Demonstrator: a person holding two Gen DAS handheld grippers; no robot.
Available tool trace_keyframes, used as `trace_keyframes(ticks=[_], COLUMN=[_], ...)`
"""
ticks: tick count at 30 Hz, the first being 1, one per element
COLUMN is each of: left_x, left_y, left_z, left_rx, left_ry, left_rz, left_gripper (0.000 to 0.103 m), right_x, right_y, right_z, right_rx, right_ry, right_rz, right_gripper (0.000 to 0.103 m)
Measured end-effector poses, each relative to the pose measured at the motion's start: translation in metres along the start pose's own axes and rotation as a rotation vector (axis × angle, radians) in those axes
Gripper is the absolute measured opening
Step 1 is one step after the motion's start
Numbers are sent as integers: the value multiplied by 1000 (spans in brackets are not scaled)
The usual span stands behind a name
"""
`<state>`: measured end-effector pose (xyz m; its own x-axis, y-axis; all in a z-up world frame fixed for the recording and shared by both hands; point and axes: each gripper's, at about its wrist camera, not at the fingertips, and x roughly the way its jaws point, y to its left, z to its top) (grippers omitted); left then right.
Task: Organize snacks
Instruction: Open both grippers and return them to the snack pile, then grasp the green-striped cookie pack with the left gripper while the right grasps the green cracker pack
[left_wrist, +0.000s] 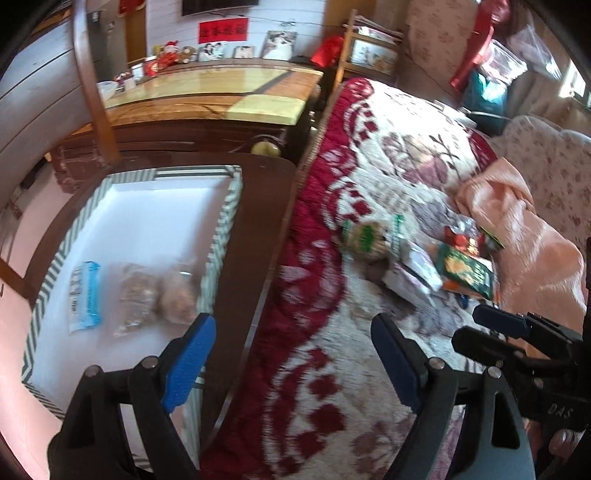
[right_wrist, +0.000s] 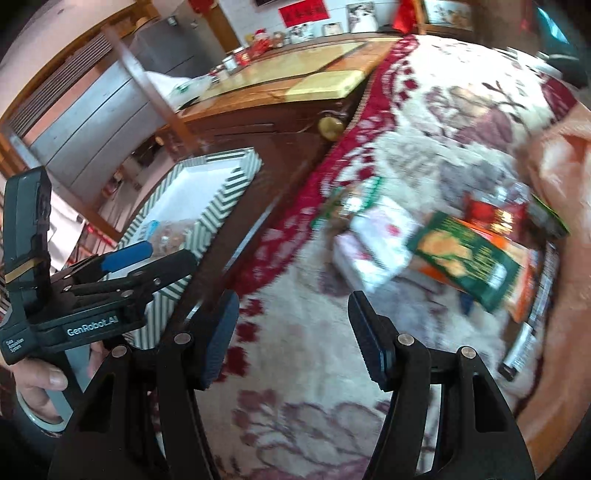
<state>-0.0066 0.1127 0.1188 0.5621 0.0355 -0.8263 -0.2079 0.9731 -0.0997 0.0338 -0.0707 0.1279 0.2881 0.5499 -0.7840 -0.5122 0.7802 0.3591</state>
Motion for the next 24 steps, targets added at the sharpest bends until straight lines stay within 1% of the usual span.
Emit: trace_keyframes(ticks=[4,9,12,18,24], left_x=[6,16,23,43,64], left_y=[-20,-45,-55,-60,-55], left_z=[-2,1,4,18,39], left_rx=[39,72,90,68,34], left_ry=[15,35,48,84,100], left_rz=[-17,-63,-82,-103,-90], left_gripper=[88,88,88,88,88], right_x=[-9,-16,-19,-20,-16], right_y=[-27,-59,-69,-88,-91], right_z=[-9,-21,-25,-30,-28], right_rx=[43,112,133,177,170], right_ry=[-5,2,0,9,12], right_rz=[-30,-53,-59,-60,-47], right_gripper=[62,62,62,62,62])
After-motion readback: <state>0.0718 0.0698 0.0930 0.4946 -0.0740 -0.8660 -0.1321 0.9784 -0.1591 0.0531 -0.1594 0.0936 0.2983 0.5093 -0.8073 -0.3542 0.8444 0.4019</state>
